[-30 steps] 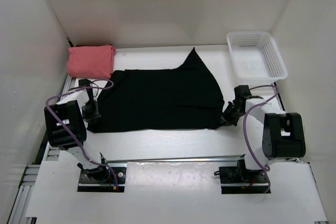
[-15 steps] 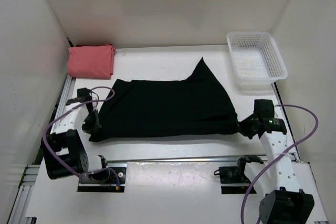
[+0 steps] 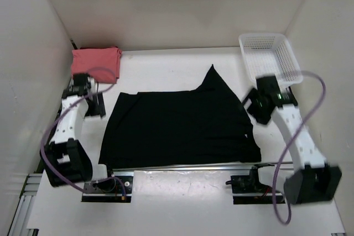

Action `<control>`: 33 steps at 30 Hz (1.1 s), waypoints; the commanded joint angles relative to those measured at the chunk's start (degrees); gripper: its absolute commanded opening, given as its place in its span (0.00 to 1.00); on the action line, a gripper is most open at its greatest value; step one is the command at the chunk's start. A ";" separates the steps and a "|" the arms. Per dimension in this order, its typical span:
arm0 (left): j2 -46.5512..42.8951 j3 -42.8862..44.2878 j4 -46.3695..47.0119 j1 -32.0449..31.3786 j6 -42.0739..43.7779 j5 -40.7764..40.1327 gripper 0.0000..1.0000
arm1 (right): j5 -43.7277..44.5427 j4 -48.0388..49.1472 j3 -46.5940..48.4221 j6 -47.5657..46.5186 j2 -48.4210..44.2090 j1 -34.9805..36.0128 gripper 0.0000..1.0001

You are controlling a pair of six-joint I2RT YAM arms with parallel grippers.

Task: Fold and stack the t-shirts
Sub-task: Grap the side of the flattened tshirt furthest away from the robot with both arms

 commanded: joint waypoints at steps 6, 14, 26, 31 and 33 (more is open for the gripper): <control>21.70 24.84 11.07 -6.22 0.01 8.25 0.77 | 1.13 6.92 48.43 -17.38 42.53 12.39 0.88; 37.89 35.66 13.71 -11.42 0.01 7.81 0.77 | -4.68 9.19 84.09 -13.09 78.94 9.92 0.88; 50.82 41.21 15.47 -11.42 0.01 6.58 0.78 | -6.97 26.78 84.82 -1.12 89.95 7.29 0.85; 51.35 40.68 15.99 -11.42 0.01 7.29 0.72 | -5.99 28.19 84.19 -1.12 91.35 8.61 0.78; 51.35 39.28 15.99 -11.42 0.01 8.60 0.68 | -5.39 26.88 82.97 -0.33 91.35 8.61 0.74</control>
